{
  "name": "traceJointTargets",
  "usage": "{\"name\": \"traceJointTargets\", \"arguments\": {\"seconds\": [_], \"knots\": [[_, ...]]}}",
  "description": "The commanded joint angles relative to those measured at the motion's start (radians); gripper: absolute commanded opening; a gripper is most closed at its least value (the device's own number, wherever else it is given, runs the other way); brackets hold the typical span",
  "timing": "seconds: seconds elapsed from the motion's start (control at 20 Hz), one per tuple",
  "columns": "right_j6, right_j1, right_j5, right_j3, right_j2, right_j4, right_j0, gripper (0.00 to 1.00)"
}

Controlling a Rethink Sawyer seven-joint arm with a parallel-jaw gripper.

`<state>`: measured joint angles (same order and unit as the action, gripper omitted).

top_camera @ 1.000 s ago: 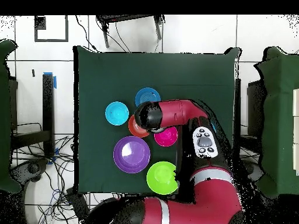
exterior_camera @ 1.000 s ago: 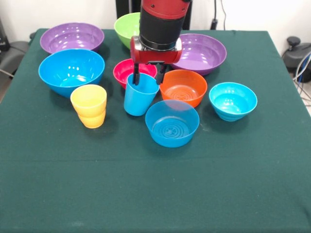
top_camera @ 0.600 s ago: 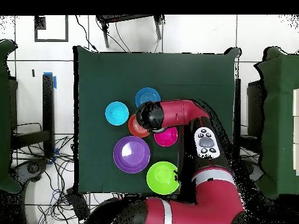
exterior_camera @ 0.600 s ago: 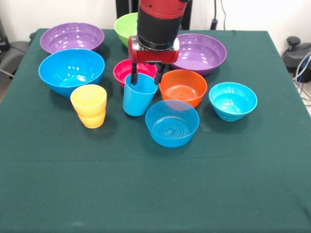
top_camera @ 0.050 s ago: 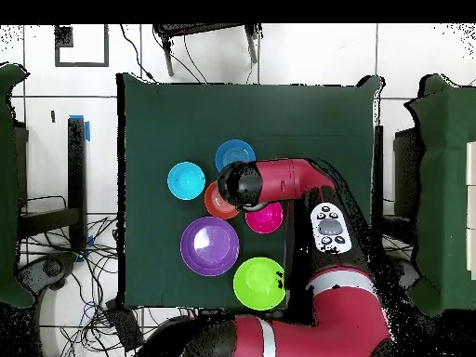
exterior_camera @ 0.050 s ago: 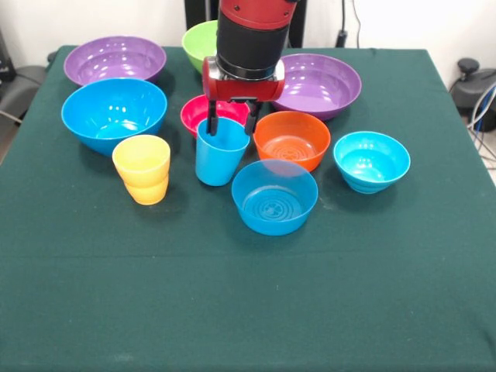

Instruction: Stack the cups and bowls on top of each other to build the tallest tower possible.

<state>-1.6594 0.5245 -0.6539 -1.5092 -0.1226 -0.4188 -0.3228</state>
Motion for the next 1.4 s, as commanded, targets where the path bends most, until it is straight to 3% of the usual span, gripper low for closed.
{"name": "traceJointTargets", "arguments": {"seconds": [0.05, 1.4], "knots": [[0.07, -0.039, -0.089, 0.047, -0.055, -0.038, 0.006, 1.0], [0.039, -0.02, -0.088, 0.018, -0.043, -0.033, 0.025, 1.0]]}}
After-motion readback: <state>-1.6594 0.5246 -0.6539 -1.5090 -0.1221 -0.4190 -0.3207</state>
